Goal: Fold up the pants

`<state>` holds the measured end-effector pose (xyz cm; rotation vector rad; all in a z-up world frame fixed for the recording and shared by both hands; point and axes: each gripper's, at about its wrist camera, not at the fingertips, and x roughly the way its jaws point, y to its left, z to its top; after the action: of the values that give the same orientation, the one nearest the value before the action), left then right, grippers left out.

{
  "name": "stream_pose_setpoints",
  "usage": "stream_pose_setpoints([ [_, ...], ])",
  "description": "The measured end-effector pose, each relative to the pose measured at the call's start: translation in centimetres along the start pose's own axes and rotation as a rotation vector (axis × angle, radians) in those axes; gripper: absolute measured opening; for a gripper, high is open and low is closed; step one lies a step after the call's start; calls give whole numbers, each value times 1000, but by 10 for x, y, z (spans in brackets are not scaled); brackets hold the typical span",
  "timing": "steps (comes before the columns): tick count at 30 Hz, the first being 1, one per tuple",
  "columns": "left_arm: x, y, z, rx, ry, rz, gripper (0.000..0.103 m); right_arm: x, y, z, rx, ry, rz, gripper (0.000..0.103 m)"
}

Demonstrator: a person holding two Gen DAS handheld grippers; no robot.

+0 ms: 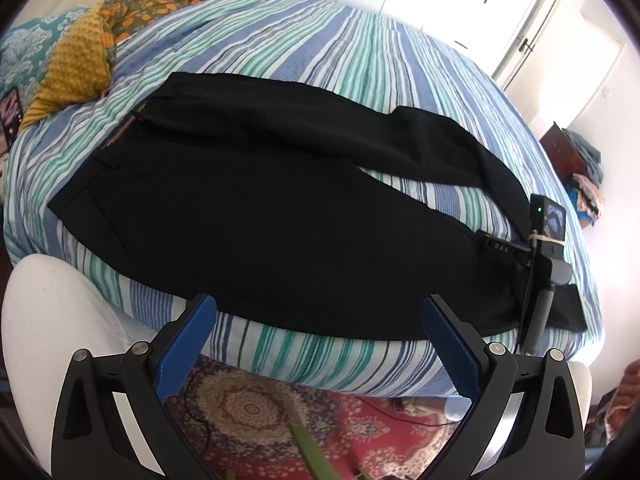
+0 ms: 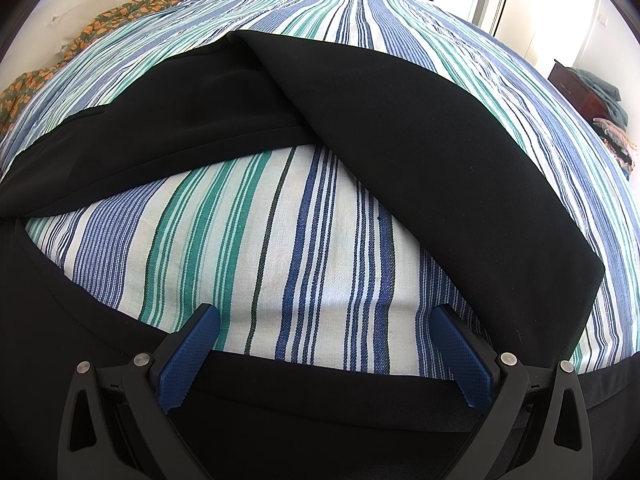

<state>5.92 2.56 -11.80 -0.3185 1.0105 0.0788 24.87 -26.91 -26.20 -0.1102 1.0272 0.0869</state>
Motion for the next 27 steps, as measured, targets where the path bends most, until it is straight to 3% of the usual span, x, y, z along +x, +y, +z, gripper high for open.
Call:
stream_pose_setpoints([
  [7, 12, -12, 0, 71, 22, 46, 102, 0, 0, 0, 0, 0, 0, 103],
  [15, 25, -38, -13, 259, 52, 108, 102, 0, 0, 0, 0, 0, 0, 103],
  [24, 39, -56, -12, 311, 98, 99, 102, 0, 0, 4, -9, 24, 4, 103],
  [27, 45, -64, 4, 308, 70, 96, 102, 3, -10, 12, 1, 87, 83, 103],
])
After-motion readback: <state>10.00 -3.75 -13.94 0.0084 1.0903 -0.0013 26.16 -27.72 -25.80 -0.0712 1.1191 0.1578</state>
